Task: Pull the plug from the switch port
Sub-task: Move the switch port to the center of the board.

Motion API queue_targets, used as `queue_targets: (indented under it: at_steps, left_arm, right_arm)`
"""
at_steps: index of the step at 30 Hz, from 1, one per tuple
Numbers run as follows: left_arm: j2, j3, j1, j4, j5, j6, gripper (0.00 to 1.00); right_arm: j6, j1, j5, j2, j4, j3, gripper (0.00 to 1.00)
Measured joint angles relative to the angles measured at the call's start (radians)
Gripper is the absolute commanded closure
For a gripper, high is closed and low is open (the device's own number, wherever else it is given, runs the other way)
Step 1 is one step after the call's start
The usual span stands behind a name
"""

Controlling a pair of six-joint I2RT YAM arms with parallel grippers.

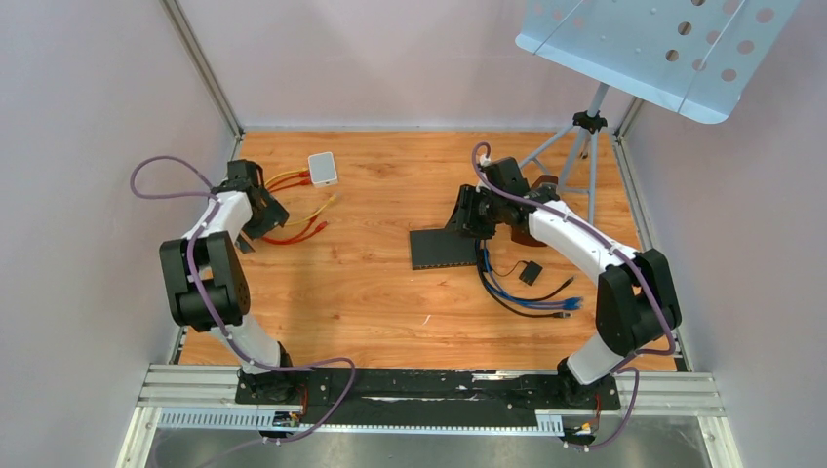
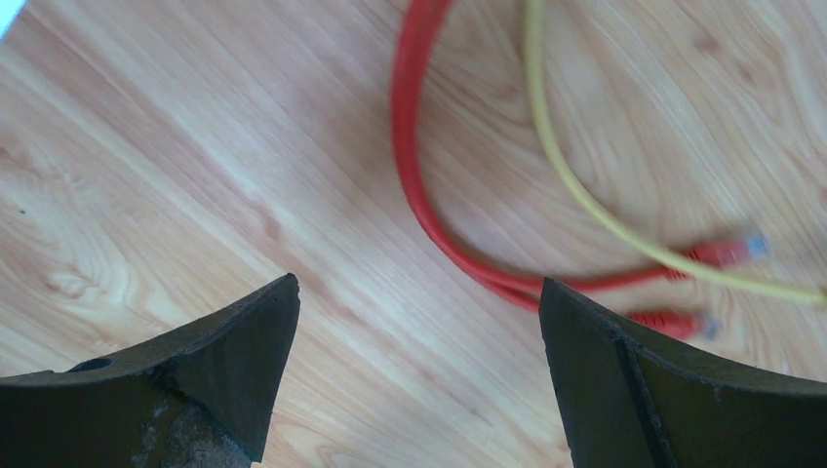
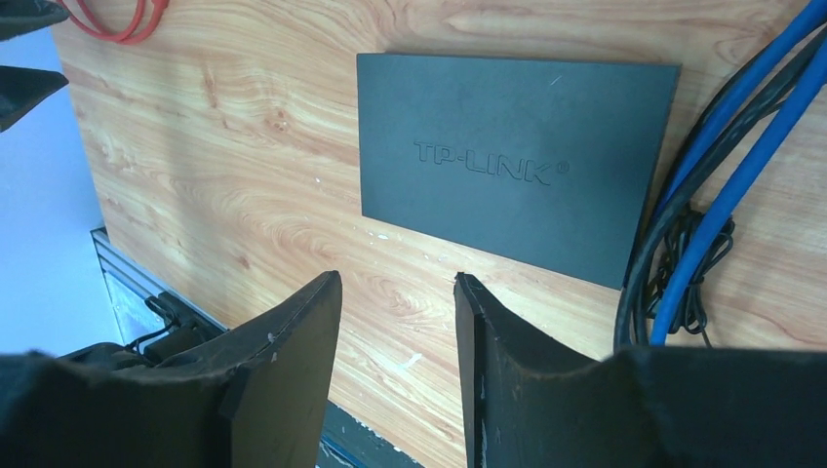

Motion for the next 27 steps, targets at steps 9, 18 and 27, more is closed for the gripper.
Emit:
queue_targets:
  at_steps: [9, 18, 27]
  left_arm:
    - [0.183, 0.184, 0.047, -0.106, -0.033, -0.09, 0.01]
    - [0.346, 0.362, 0.048, -0.211, -0.059, -0.128, 0.19]
    - [0.38, 0.345, 0.048, -0.207, -0.034, -0.146, 0.66]
  right_arm:
    - [0.011, 0.01, -0.017, 0.005, 0.006, -0.016, 0.55]
    - [0.023, 0.021, -0.023, 0.018, 0.009, -0.02, 0.56]
    - [0.034, 0.023, -0.026, 0.028, 0.014, -0.029, 0.56]
